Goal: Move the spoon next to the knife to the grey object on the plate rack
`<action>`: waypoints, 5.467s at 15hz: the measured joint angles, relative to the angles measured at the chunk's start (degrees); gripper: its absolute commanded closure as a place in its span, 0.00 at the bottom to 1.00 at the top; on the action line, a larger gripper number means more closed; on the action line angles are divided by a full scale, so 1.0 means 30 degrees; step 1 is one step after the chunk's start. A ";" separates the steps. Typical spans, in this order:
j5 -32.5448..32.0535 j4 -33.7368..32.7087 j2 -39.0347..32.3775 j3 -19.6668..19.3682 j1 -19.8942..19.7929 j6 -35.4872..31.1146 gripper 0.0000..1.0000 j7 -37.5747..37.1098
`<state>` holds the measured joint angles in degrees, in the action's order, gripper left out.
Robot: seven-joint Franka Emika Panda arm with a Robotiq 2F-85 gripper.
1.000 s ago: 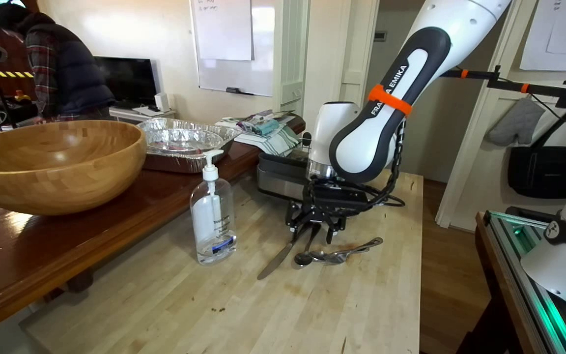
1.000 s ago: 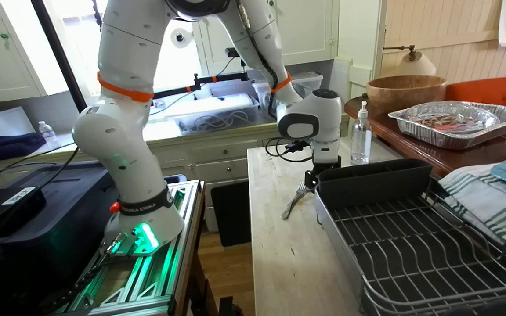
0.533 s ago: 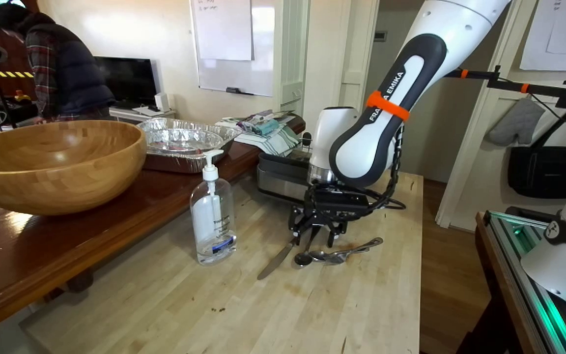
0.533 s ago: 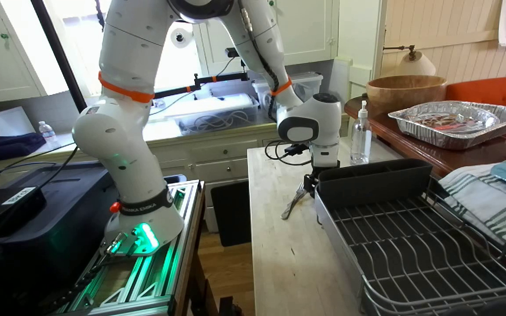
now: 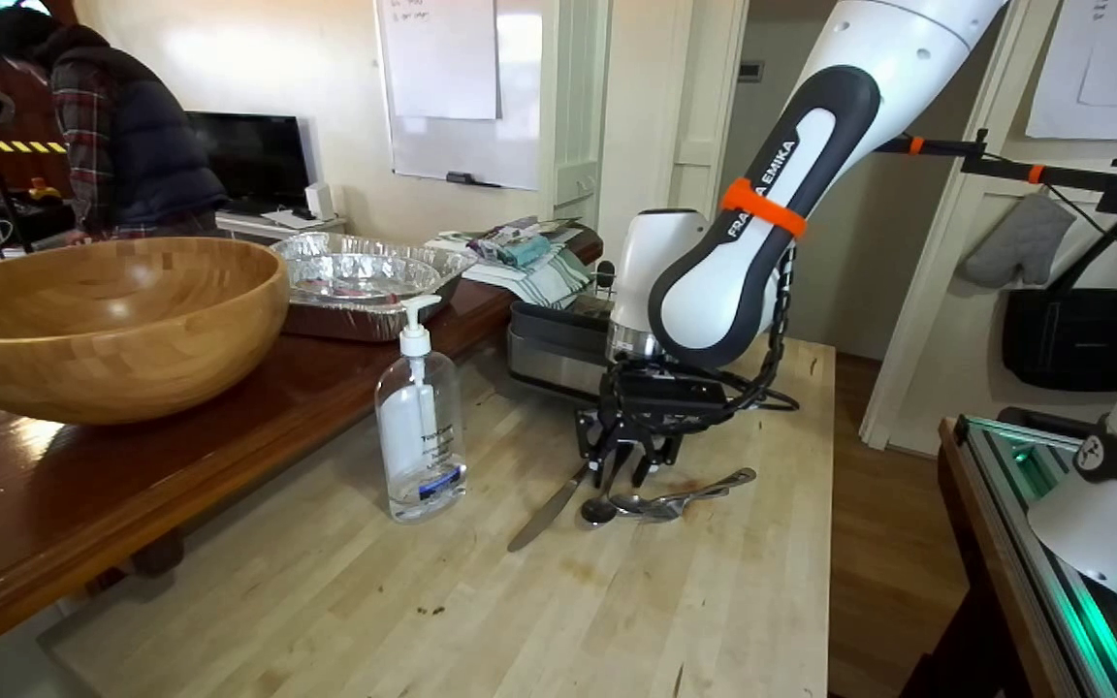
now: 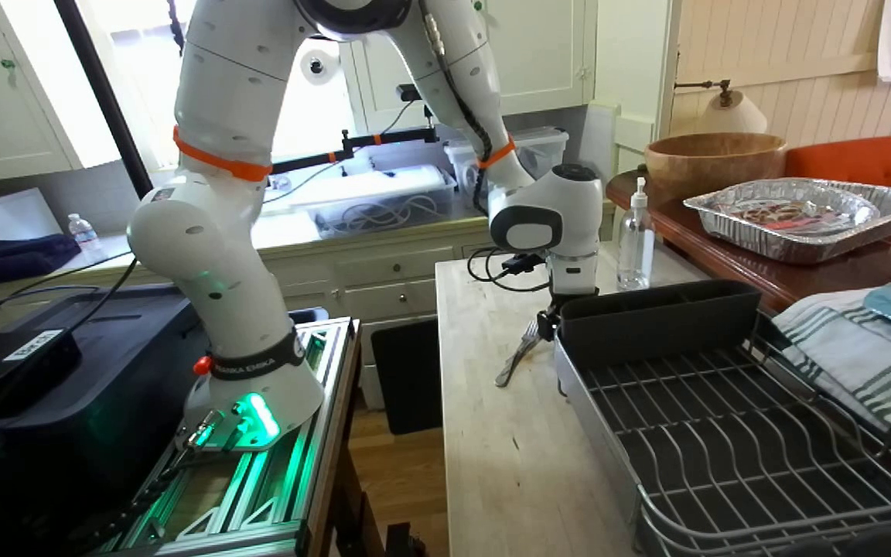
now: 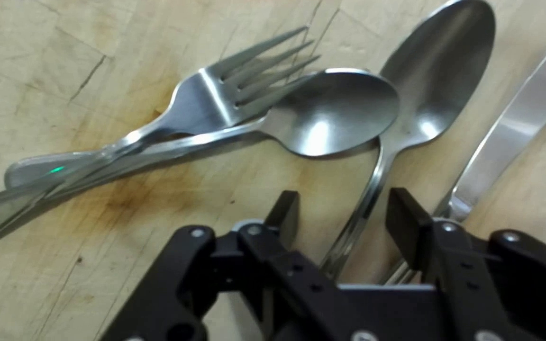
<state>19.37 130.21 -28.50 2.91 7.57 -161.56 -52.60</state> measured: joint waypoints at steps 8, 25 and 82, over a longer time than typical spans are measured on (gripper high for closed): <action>0.0000 -0.0289 0.0000 0.0008 0.0001 0.0002 0.97 0.0042; 0.0093 -0.0307 0.0647 0.0578 -0.0014 -0.0037 0.97 0.0285; -2.2835 0.0737 0.9481 -0.3903 -0.0398 0.0527 0.97 -1.4041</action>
<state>-49.13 132.42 -0.06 -8.80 6.37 -159.98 -94.72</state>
